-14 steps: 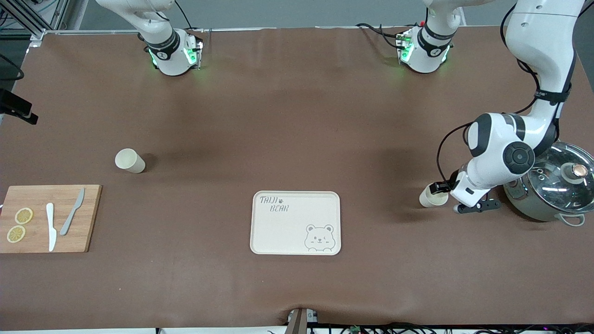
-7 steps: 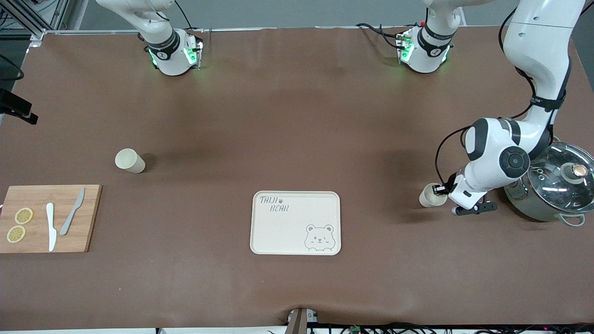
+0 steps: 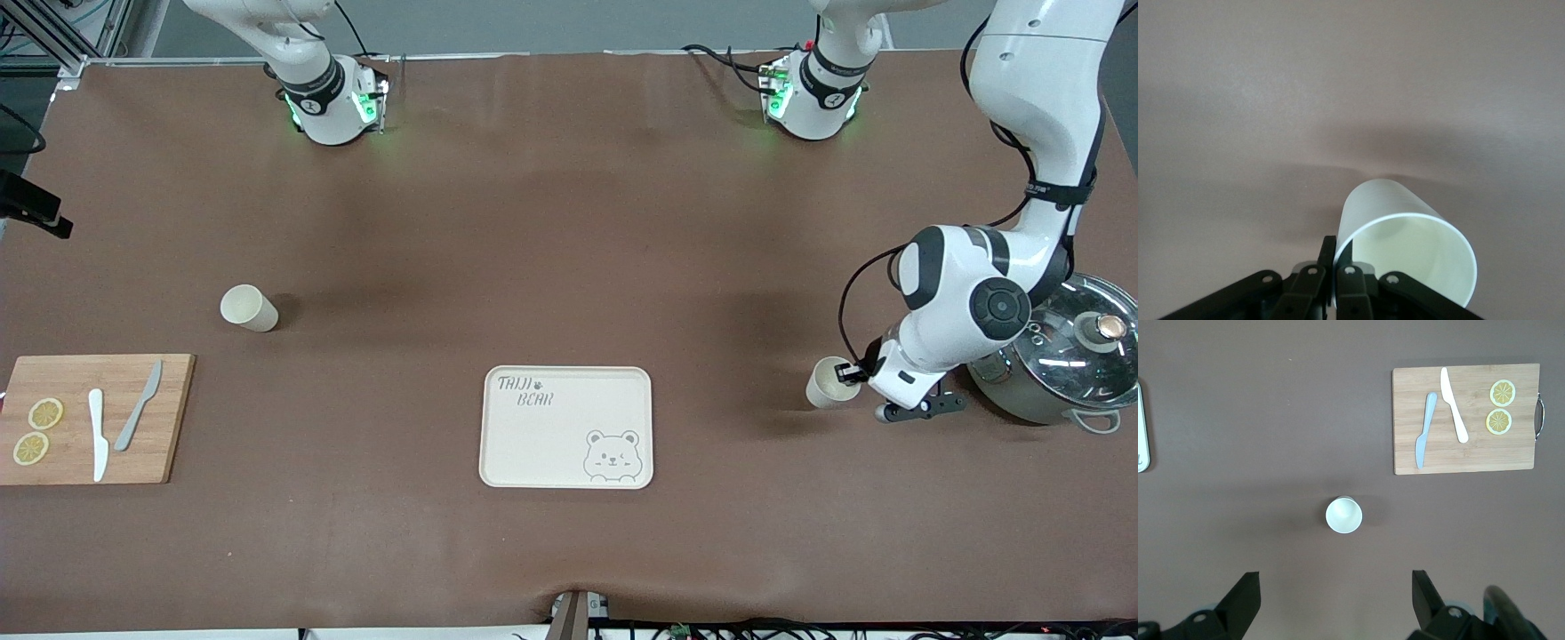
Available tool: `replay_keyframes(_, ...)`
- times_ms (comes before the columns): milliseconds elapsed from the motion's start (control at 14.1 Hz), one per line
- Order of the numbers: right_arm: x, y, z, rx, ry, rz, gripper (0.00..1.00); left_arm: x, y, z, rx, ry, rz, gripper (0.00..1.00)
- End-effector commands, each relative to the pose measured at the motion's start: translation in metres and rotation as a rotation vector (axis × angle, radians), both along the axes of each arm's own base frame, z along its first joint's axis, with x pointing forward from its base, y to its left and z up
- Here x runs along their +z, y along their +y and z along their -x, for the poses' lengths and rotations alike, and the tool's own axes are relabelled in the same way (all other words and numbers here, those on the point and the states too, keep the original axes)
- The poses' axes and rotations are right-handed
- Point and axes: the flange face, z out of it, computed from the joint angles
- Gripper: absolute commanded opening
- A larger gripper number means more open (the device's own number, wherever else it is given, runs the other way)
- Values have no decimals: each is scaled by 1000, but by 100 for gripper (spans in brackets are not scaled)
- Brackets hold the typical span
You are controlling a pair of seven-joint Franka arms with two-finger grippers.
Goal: Place white IKEA cup upright on tray with both arms
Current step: 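Grasp the white cup with the left gripper and carry it toward the tray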
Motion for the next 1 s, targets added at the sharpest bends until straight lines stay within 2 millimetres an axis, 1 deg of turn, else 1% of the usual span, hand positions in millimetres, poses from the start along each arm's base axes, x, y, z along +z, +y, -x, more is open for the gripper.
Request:
replay_keyframes(0, 3, -2, 2, -16, -6, -22, 100, 36, -38, -10, -44, 26, -2, 0)
replay_keyframes(142, 3, -2, 2, -16, -6, -22, 100, 48, -65, -20, -80, 14, 4, 0)
replay_keyframes(213, 3, -3, 2, -18, -6, -22, 100, 52, -75, -24, -94, 1, 7, 0)
replay_keyframes(285, 3, -3, 2, -18, -6, -22, 100, 55, -93, -28, -114, -11, 20, 0)
replay_keyframes(498, 3, -4, 2, -19, -6, -22, 100, 54, -153, -37, -173, -35, 54, 0)
replay_keyframes(640, 3, -4, 2, -18, -7, -21, 100, 41, -191, -38, -129, -24, 75, 0)
replay_keyframes(782, 0, -1, -1, -9, -4, -20, 100, 40, -230, -44, -83, -43, 95, 0)
replay_keyframes(854, -9, 1, -7, -1, 10, -19, 100, 39, -241, -45, -61, -47, 101, 0)
replay_keyframes(925, -9, 4, -8, 6, 11, -17, 100, 35, -252, -45, -44, -50, 110, 0)
